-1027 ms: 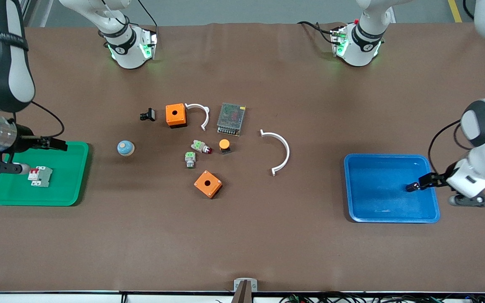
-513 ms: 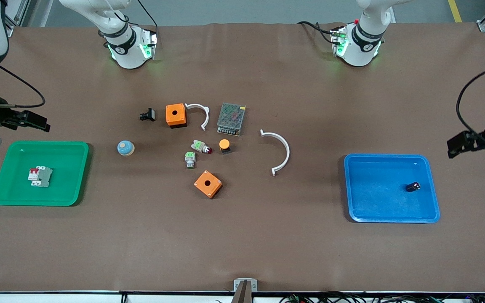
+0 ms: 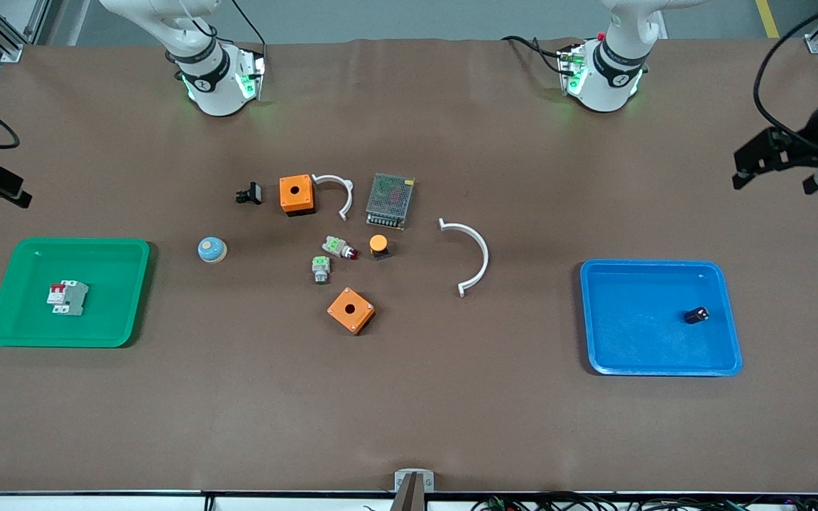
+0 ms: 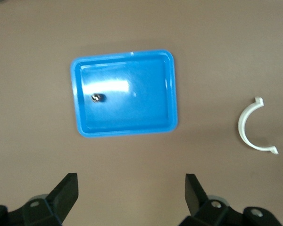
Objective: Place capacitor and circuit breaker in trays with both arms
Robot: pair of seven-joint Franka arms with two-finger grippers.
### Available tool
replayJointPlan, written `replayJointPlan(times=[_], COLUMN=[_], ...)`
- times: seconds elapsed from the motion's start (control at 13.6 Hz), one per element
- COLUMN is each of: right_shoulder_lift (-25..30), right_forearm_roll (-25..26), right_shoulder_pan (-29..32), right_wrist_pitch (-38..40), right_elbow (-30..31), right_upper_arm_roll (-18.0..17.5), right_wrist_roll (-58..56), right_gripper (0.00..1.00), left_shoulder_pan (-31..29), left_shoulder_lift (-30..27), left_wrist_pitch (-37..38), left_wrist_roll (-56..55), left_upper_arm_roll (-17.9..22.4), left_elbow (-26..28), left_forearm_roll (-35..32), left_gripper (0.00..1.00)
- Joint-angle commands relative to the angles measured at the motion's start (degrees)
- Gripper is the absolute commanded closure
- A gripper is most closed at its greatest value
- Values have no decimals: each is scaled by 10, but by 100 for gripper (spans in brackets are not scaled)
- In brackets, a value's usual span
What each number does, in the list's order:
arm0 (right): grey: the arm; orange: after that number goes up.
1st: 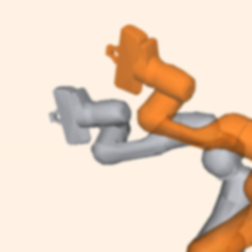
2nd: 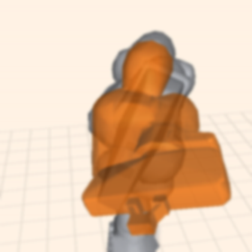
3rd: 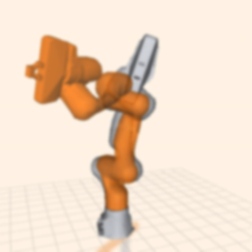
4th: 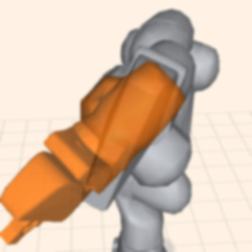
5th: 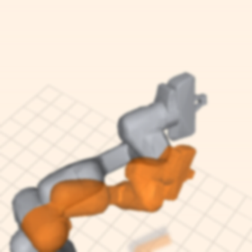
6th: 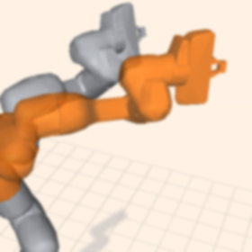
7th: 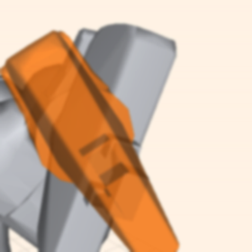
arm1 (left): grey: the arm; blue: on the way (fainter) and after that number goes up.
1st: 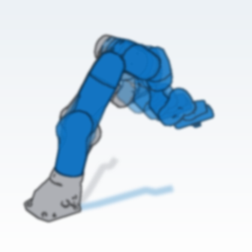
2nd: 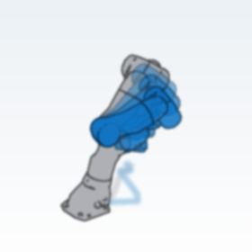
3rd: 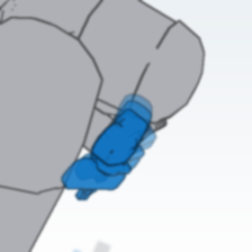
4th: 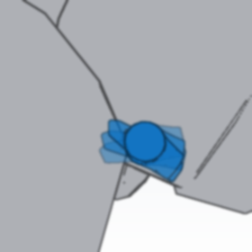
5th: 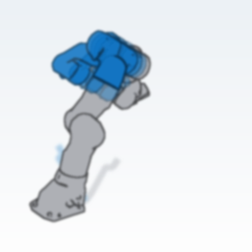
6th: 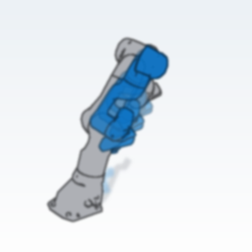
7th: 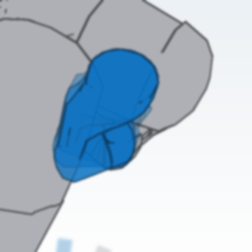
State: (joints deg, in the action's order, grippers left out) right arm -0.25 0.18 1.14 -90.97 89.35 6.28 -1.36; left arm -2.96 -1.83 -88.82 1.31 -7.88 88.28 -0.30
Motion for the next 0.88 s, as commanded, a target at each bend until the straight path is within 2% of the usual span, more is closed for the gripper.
replayJointPlan(times=[0.0,0.66,0.81], right_shoulder_lift=[-2,-3,-3], right_forearm_roll=[-7,-7,-5], right_shoulder_pan=[5,2,-2], right_wrist_pitch=[11,7,8], right_elbow=[-24,-57,-59], right_upper_arm_roll=[-4,-7,-7], right_wrist_roll=[0,0,0], right_gripper=[0,0,0], left_shoulder_pan=[28,25,24], left_shoulder_lift=[-37,-30,-5], left_wrist_pitch=[7,22,22], left_wrist_roll=[-27,-33,-29], left_upper_arm_roll=[20,16,20], left_elbow=[38,31,-3], left_forearm_roll=[11,6,3], left_gripper=[0,0,0])
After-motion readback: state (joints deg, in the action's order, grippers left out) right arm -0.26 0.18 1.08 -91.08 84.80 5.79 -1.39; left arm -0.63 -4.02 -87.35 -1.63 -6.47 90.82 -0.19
